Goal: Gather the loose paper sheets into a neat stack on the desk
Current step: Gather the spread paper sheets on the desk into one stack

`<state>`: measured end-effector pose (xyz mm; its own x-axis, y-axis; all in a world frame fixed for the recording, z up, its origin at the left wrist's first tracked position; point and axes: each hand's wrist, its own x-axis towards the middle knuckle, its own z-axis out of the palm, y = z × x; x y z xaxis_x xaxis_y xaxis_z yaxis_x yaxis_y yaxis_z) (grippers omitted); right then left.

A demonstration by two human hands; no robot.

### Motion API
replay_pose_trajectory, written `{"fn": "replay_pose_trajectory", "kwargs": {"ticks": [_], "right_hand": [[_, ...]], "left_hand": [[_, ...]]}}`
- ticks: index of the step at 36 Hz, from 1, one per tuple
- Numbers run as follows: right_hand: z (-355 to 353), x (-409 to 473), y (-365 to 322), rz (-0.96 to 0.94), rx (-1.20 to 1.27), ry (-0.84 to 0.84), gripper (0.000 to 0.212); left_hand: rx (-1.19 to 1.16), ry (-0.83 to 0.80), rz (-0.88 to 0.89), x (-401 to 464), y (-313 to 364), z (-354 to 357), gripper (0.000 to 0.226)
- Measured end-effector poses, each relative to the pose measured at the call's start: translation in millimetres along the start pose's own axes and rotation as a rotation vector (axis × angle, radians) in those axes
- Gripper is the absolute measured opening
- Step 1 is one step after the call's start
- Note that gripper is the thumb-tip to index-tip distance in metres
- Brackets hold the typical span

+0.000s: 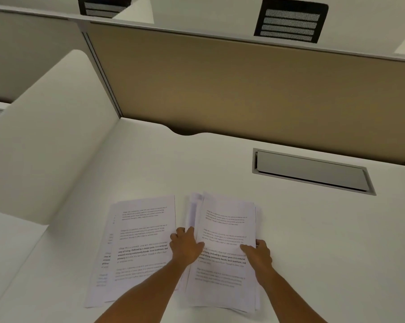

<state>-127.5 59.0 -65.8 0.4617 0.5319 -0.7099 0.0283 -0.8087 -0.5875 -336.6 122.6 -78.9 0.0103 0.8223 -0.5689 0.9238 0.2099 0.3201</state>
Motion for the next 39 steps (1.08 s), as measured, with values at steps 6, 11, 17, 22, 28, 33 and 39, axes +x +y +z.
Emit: {"fn": "replay_pose_trajectory", "kwargs": {"ticks": [6, 11, 17, 22, 28, 33, 39], "right_hand": [[-1, 5, -5, 0.031, 0.187, -0.102, 0.056], [-2, 8, -6, 0.049, 0.2, -0.101, 0.051], [-3, 11, -4, 0.071, 0.231, -0.108, 0.064], [-5, 15, 3, 0.057, 0.252, -0.161, 0.061], [-13, 14, 6, 0.064, 0.313, -0.21, 0.045], [-19, 4, 1, 0.022, 0.351, -0.268, 0.055], [-24, -13, -6, -0.024, 0.595, -0.521, 0.061]], "left_hand": [[-0.318, -0.073, 0.046, 3, -1, -1, 0.067], [-0.711, -0.069, 0.054, 0, -2, -7, 0.084], [-0.957, -0.223, -0.059, 5, -8, -13, 0.051], [-0.988, -0.334, -0.045, 1, -10, -13, 0.041], [-0.996, -0.314, 0.0, -8, -12, -23, 0.039], [-1.046, -0.348, 0.105, -24, -18, -43, 0.039], [-1.068, -0.398, 0.215, -50, -26, -75, 0.047]]}}
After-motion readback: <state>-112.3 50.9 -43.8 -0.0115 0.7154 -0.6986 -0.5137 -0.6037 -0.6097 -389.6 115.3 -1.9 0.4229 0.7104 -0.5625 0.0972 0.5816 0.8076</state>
